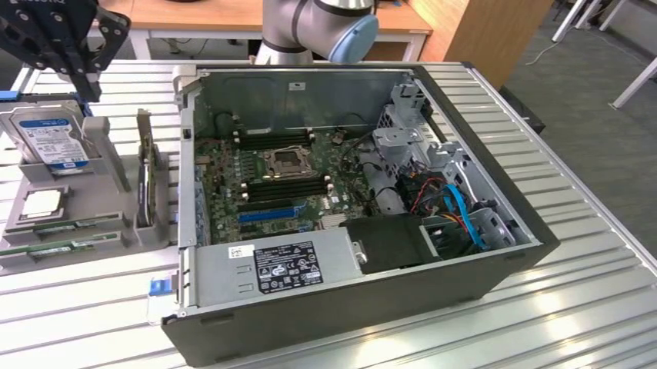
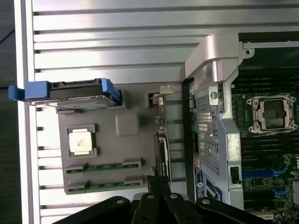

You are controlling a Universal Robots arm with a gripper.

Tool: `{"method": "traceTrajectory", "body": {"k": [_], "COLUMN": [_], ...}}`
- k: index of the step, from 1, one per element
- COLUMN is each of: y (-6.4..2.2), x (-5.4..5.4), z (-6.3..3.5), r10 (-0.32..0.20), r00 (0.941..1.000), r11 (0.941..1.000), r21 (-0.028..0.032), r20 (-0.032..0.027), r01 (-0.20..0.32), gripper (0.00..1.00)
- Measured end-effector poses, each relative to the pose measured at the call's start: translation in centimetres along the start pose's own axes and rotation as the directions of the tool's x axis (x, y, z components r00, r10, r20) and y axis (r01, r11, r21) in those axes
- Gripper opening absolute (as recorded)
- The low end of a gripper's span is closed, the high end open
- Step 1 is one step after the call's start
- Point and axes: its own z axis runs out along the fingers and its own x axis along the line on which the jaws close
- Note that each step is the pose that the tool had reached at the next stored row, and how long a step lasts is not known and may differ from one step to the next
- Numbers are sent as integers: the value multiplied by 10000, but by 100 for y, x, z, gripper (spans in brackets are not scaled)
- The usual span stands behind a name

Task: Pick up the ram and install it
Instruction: 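Reach for the ram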

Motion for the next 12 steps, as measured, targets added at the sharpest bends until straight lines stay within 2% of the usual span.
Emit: {"method": "traceTrajectory", "body": {"k": [12], "y": [-17], "x": [235], "z": [-6], "r10": [0], "r00": [10000], "r11": [10000], "r21": [0], "r20": [-1], "r01": [0], "gripper": [10]}}
